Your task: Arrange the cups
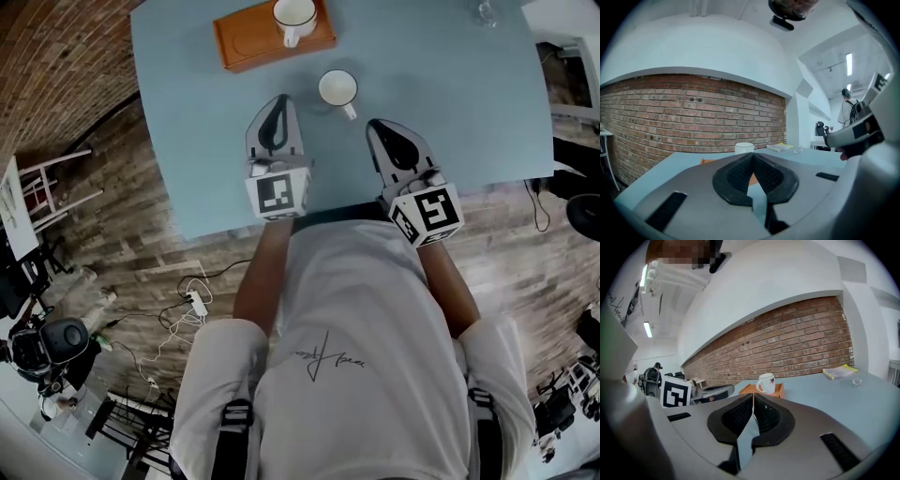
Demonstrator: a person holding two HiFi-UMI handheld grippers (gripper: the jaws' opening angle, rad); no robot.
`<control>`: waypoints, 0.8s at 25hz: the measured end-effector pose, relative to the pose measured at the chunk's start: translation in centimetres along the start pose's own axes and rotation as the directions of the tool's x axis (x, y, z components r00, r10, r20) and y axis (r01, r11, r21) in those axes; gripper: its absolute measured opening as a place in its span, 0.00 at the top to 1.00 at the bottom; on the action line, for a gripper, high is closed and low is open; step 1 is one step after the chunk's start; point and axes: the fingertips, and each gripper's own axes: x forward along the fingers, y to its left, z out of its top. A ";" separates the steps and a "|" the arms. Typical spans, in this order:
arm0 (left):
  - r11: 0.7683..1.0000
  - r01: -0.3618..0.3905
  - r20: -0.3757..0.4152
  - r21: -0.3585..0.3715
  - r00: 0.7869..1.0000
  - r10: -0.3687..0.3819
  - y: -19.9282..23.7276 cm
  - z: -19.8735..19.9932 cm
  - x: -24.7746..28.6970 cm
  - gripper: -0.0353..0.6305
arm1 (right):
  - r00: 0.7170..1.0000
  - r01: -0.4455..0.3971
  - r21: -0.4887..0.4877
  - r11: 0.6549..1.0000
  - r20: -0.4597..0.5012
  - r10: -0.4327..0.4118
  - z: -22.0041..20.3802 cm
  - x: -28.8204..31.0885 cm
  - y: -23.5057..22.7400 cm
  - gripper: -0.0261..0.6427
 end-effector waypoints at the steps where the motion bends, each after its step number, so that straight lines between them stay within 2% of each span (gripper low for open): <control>1: 1.000 0.007 0.005 -0.003 1.000 -0.007 -0.3 0.1 -0.5 0.93 | 1.000 0.003 -0.005 1.000 0.006 -0.003 0.0 -0.2 0.1 0.93; 7: 1.000 0.004 -0.011 -0.002 1.000 -0.004 -0.8 1.3 -3.2 0.94 | 1.000 -0.011 -0.005 1.000 0.023 0.011 -0.9 0.4 1.6 0.93; 12: 0.999 0.025 -0.022 -0.029 0.999 -0.025 -2.3 1.2 -4.0 0.94 | 0.998 0.038 -0.045 0.998 0.058 -0.035 -1.6 1.3 1.4 0.93; 20: 0.996 0.062 -0.059 -0.068 0.996 -0.066 -4.2 -0.6 -4.5 0.94 | 0.996 0.085 -0.082 0.993 0.023 -0.084 -5.2 2.7 0.6 0.93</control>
